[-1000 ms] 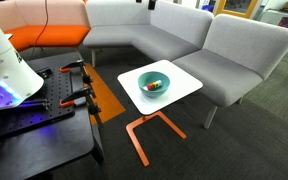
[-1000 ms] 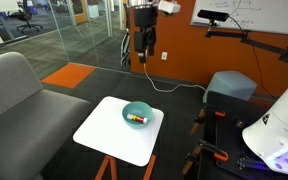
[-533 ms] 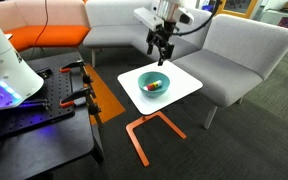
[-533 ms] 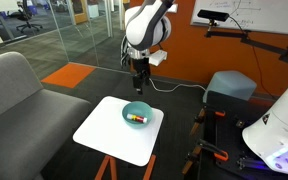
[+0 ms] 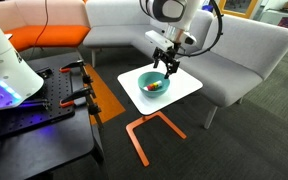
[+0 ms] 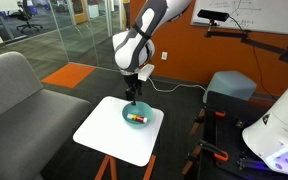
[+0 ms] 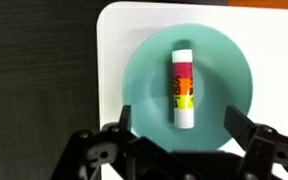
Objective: Take the bottle out of the bowl and put it on the table
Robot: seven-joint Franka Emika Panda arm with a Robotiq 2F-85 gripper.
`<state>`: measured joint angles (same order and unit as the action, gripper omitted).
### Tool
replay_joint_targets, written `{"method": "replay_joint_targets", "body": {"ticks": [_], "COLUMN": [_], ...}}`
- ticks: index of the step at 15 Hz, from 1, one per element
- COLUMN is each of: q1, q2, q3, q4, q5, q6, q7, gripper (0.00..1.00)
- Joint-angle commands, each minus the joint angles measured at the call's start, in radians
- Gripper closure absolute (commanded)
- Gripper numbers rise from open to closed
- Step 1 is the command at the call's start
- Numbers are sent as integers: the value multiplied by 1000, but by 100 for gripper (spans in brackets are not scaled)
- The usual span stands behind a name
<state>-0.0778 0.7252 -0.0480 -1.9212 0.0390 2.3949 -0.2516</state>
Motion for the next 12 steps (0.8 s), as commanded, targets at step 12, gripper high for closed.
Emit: {"method": "replay_joint_targets", "body": {"ticks": [12], "q1": [-40], "q2": [157], "q3": [63], "q4": [24], "q5": [-16], "q6": [188], "q7": [-3], "gripper": [0]}}
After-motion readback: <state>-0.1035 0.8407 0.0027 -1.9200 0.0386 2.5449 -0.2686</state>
